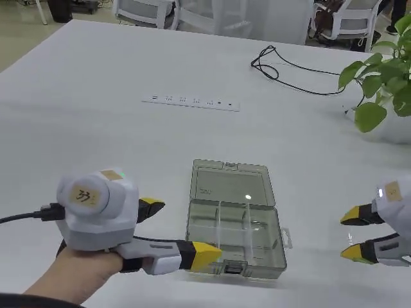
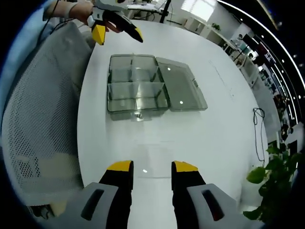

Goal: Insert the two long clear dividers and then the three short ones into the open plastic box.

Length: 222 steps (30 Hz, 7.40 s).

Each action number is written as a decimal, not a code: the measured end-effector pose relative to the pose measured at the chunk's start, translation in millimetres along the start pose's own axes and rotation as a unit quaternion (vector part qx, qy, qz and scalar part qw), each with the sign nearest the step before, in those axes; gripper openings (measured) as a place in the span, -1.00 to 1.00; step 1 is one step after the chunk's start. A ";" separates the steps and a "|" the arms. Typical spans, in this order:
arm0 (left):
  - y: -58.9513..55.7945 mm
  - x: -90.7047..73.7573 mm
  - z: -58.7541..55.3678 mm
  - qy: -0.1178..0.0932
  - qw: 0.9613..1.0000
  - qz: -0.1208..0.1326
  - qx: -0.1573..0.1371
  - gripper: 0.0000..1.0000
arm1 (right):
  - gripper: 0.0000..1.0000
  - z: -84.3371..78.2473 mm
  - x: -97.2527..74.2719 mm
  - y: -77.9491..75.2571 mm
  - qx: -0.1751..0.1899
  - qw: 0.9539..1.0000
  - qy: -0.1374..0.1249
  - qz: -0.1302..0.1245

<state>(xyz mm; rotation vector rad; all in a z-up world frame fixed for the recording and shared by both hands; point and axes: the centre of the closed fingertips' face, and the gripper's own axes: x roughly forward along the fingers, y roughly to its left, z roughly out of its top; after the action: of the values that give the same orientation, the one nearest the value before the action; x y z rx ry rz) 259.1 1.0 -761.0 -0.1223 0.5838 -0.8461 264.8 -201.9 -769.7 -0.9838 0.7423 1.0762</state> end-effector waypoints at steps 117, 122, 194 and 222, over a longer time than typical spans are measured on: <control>-91.4 20.8 2.7 0.005 0.961 -0.227 0.159 -1.00 | -0.95 130.5 -6.0 61.5 0.000 0.962 -0.106 0.253; -77.8 21.9 -2.5 0.011 0.970 -0.195 0.149 -0.70 | -0.95 125.6 -6.3 51.5 -0.013 0.967 -0.087 0.239; 8.2 -10.1 -28.1 0.031 0.997 -0.013 0.072 0.97 | -0.95 79.9 39.0 12.2 -0.075 0.977 0.065 0.188; 5.3 -7.0 -30.1 0.031 0.997 -0.021 0.071 0.95 | -0.95 80.6 40.9 11.5 -0.062 0.973 0.100 0.197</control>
<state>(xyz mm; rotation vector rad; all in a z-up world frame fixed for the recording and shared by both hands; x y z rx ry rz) 243.0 13.4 -784.9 0.0218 0.5778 -0.9314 269.5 -111.2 -776.8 -1.0896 1.0761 1.3931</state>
